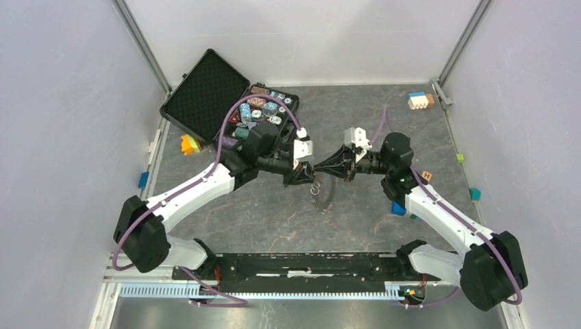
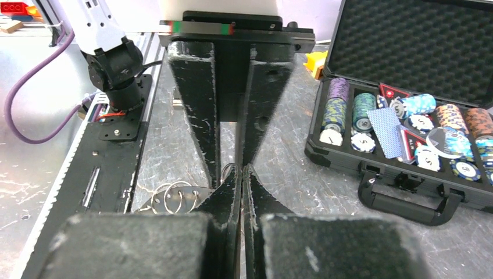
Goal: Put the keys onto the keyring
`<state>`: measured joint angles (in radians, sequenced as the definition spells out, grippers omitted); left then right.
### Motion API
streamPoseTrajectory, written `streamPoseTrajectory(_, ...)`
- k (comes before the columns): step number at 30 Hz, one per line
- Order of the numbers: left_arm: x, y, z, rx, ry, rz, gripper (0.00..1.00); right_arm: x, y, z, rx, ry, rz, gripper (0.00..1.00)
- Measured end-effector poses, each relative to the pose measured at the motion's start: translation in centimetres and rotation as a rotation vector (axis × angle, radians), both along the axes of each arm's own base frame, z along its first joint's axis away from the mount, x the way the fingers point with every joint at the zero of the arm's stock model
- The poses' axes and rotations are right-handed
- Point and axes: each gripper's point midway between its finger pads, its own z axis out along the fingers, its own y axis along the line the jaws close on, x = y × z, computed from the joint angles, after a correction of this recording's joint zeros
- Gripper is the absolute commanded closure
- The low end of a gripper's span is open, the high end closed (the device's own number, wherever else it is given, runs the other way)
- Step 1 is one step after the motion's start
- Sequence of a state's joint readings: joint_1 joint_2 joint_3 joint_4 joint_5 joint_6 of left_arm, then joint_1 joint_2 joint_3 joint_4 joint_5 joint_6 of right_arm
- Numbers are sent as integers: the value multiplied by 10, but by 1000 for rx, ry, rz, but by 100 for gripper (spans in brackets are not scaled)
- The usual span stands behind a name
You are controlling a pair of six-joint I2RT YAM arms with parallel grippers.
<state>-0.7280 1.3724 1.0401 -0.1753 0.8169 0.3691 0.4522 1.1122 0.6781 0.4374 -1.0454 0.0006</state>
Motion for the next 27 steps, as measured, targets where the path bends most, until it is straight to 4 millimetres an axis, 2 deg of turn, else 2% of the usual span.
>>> streamPoseTrajectory(2,0,-1,0,-1,-3,2,56,0,0,-1,-2,0,2,100)
streamPoseTrajectory(6,2,2,4,5,-43,16,41,-2,0,-6,-20,-8,6,100)
streamPoseTrajectory(10,7,12,13,12,-117,47,37,-2,-1,-10,-35,-11,6,100)
streamPoseTrajectory(13,8,21,22,20,-171,51,42,-3,-1,-13,-42,-8,7,100)
streamPoseTrajectory(21,6,23,34,24,-201,40,67,-3,-2,-15,-50,-5,8,100)
streamPoseTrajectory(27,5,20,30,25,-180,20,69,-3,-2,-15,-50,-5,8,100)
